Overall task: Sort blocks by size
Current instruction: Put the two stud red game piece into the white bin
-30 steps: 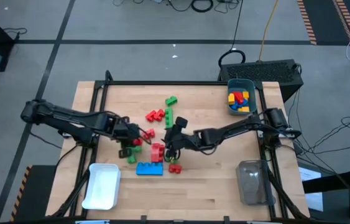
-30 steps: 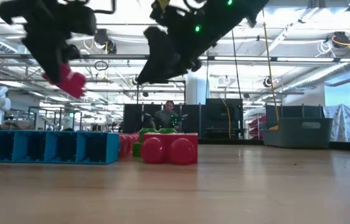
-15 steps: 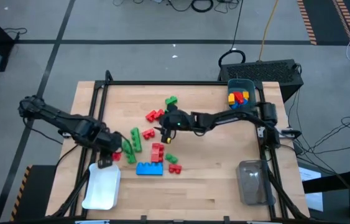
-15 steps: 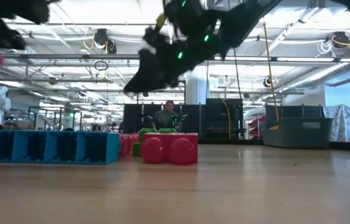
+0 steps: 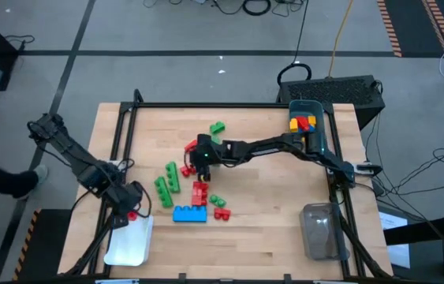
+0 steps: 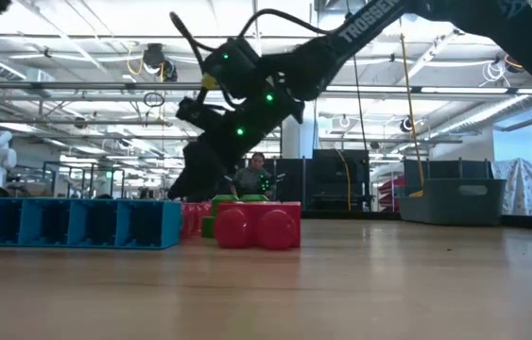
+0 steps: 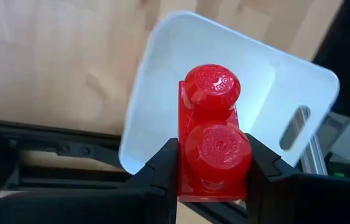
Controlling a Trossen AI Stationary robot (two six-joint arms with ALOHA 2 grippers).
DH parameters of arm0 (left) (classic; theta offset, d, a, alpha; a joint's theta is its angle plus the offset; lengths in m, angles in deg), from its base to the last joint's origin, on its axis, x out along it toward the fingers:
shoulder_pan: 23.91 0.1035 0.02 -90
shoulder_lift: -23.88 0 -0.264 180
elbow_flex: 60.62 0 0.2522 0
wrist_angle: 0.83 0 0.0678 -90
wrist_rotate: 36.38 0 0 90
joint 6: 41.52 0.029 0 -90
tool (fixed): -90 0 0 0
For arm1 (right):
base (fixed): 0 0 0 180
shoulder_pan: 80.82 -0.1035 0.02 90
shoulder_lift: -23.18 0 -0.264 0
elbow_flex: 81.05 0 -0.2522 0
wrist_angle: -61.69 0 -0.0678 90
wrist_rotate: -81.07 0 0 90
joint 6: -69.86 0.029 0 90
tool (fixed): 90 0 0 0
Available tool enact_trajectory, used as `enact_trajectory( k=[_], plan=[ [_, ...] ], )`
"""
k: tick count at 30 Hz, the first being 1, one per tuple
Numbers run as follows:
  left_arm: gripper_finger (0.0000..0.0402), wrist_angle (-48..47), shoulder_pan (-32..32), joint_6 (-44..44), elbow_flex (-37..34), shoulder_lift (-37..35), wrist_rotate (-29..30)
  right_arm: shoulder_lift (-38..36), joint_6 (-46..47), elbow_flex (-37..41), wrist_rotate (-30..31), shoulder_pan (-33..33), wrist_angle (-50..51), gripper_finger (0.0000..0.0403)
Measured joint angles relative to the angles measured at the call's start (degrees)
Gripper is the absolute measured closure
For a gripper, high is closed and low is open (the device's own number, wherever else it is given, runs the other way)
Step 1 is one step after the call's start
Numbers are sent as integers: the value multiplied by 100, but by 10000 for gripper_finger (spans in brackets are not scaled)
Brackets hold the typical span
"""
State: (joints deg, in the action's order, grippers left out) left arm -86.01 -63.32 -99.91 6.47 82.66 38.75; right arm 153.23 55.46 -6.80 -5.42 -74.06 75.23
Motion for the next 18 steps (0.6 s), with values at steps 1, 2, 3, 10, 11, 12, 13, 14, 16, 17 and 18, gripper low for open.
enact_trajectory(
  k=[1,2,3,10,11,12,13,14,16,17,18],
  plan=[
    [314,5,-91,-102,19,0,-4,13,-28,-102,-131,0,70,206],
    [314,25,-171,-210,23,0,-4,14,-36,-176,-271,0,134,206],
    [314,37,-256,-315,23,8,-4,14,-36,-219,-396,0,165,206],
    [312,121,-797,-573,23,290,0,17,-242,-235,-562,-13,144,206],
    [312,195,-840,-573,23,340,2,19,-270,-235,-627,-12,138,206],
    [312,291,-873,-574,23,383,2,51,-289,-235,-702,-13,109,206],
    [312,401,-905,-575,23,428,4,76,-304,-238,-754,-13,88,206],
    [312,506,-925,-573,23,469,10,93,-323,-235,-790,-13,118,206],
    [311,647,-958,-573,23,562,34,104,-347,-231,-801,-13,120,206],
    [311,703,-981,-573,22,611,47,102,-347,-231,-805,-13,67,206],
    [310,727,-1008,-573,23,666,50,97,-347,-235,-807,-13,10,206]
  ],
)
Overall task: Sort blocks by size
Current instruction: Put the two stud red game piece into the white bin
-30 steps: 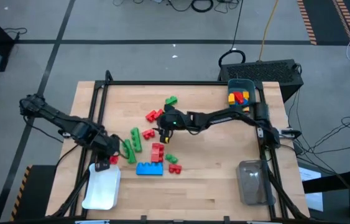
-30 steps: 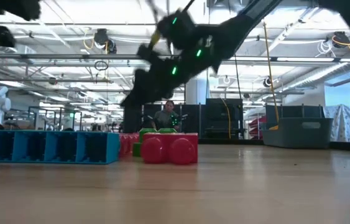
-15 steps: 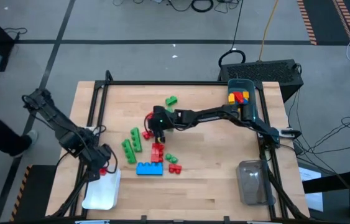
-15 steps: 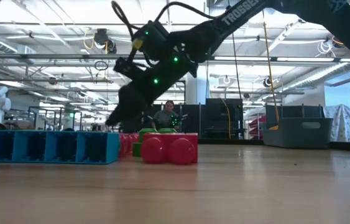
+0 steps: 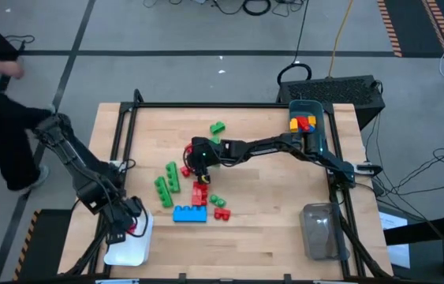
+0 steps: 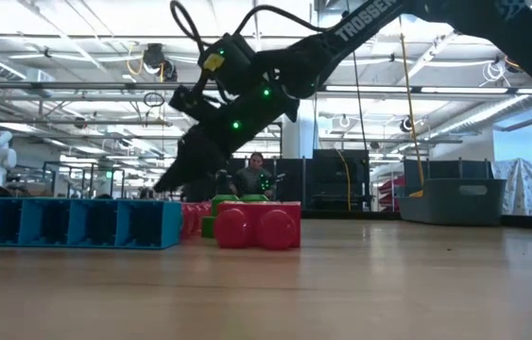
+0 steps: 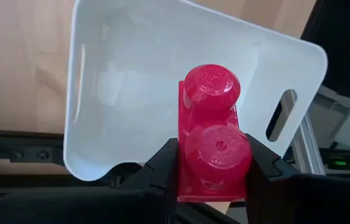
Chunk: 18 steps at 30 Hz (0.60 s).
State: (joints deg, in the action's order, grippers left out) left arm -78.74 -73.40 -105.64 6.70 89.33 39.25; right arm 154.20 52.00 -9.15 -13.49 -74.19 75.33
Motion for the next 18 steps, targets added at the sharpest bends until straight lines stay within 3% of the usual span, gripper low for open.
enact_trajectory(
  k=[4,13,18],
  plan=[
    [290,119,-111,-4,-2,265,5,0,2,0,-4,0,8,206],
    [191,4,-165,-3,-4,617,-67,44,9,0,-7,0,149,206],
    [182,-571,-82,-2,-4,520,-109,44,4,0,-9,2,158,206]
  ],
)
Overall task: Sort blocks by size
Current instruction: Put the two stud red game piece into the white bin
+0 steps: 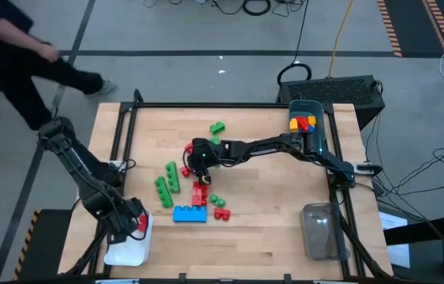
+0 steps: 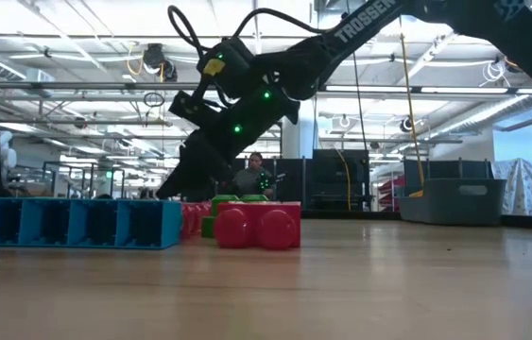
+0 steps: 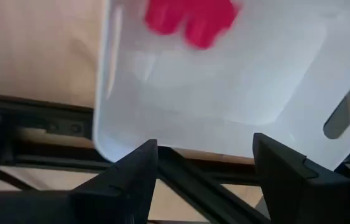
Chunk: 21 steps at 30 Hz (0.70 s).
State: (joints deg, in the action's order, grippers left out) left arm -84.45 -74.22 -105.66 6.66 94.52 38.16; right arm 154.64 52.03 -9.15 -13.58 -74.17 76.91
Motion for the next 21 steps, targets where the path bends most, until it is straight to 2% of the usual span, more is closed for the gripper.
enact_trajectory(
  k=[7,14,21],
  plan=[
    [183,-20,82,7,-2,-491,601,164,20,0,-20,11,41,206],
    [183,-81,294,88,-2,-966,1506,233,84,0,4,15,101,209],
    [183,-122,555,479,-2,-1104,2681,238,164,0,4,15,166,257]
  ],
)
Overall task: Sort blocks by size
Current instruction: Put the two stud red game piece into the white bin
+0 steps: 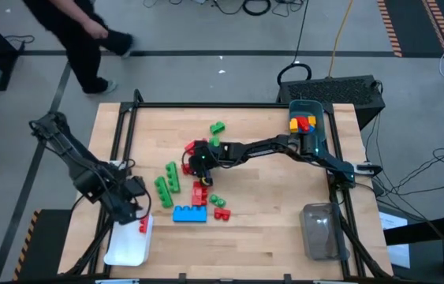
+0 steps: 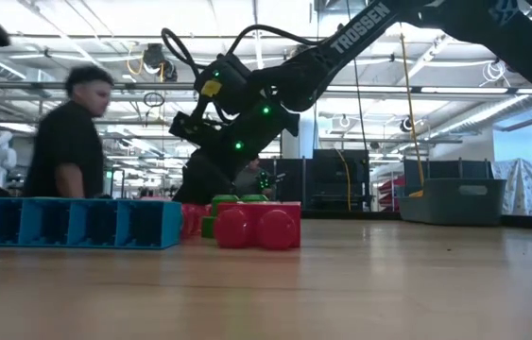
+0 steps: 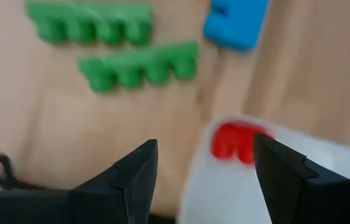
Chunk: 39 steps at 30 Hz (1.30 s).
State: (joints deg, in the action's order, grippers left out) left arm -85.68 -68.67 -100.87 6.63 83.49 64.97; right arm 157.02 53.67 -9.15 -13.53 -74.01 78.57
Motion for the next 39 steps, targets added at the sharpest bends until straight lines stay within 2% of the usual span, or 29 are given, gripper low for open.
enact_trajectory(
  k=[6,11,17,22,31,39],
  plan=[
    [183,13,308,530,0,5,980,-9,198,0,0,0,29,257],
    [183,120,585,982,-2,3,1578,-118,367,4,-1,-1,219,257],
    [180,1047,691,2012,-230,-2,2394,-519,560,0,-24,-128,543,257],
    [159,1226,883,2275,-502,-7,2538,-868,610,4,-39,-383,695,257],
    [82,1480,1148,2713,-796,-7,2657,-1172,512,2,-18,-798,429,253],
    [73,2543,1482,3763,-817,-3,2490,-1172,636,2,13,-881,195,254]
  ],
)
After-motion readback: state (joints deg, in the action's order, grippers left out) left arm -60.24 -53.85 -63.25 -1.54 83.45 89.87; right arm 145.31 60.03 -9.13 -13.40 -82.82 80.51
